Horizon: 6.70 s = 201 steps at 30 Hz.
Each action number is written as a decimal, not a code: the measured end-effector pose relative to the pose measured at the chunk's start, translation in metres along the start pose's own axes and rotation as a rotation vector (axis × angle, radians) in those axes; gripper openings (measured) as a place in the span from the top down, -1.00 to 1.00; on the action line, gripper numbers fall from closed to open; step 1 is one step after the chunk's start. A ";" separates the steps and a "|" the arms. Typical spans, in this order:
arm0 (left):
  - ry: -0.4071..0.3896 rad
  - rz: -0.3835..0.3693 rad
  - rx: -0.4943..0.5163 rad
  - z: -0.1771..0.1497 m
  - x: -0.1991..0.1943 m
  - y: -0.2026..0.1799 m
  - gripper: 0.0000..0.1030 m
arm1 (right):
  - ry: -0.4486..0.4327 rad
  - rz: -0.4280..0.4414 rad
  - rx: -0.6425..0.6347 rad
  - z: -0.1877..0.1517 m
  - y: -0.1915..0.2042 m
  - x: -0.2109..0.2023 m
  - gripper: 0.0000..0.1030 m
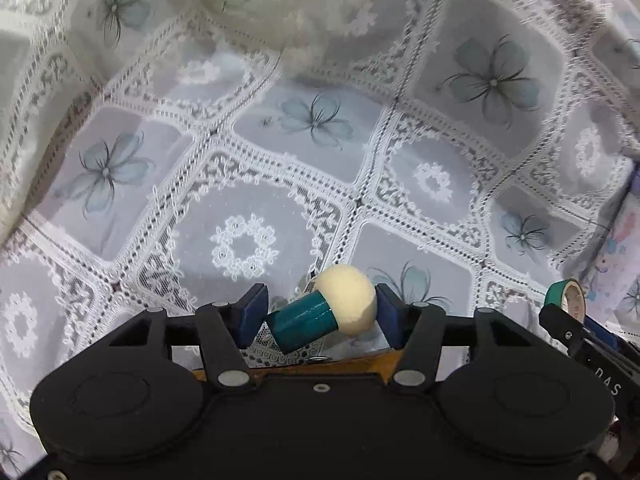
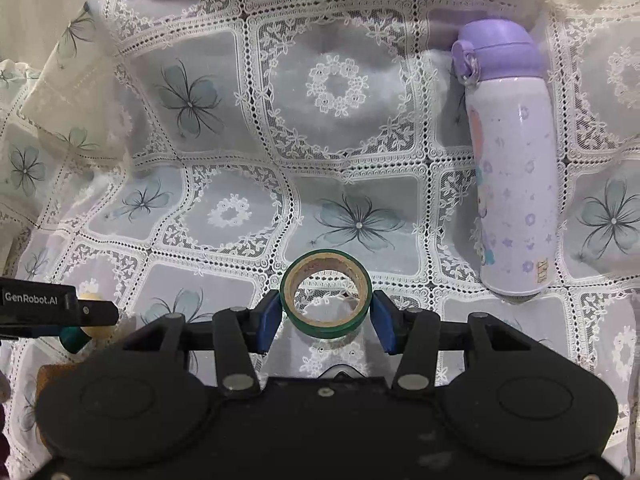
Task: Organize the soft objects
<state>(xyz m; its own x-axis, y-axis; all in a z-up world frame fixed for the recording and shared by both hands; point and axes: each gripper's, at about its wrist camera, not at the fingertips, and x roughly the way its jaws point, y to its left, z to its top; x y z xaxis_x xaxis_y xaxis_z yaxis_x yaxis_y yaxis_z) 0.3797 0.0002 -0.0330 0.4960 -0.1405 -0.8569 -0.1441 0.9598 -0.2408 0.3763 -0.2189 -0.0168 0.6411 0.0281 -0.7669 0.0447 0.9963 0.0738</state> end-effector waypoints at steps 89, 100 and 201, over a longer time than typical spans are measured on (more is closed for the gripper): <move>0.016 -0.029 0.294 -0.311 -0.177 0.056 -0.41 | -0.083 0.110 0.054 -0.258 0.058 -0.300 0.05; -0.018 -0.016 0.307 -0.312 -0.183 0.054 -0.42 | -0.111 0.095 0.048 -0.249 0.053 -0.304 0.02; -0.090 0.065 0.347 -0.315 -0.205 0.035 -0.77 | 0.073 -0.072 0.074 -0.303 0.010 -0.305 -0.82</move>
<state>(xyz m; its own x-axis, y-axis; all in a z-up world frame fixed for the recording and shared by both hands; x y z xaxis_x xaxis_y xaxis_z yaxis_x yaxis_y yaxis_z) 0.0031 -0.0141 -0.0090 0.5710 -0.0689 -0.8181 0.1133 0.9935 -0.0046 -0.0512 -0.1926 0.0243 0.5769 -0.0346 -0.8161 0.1465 0.9873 0.0617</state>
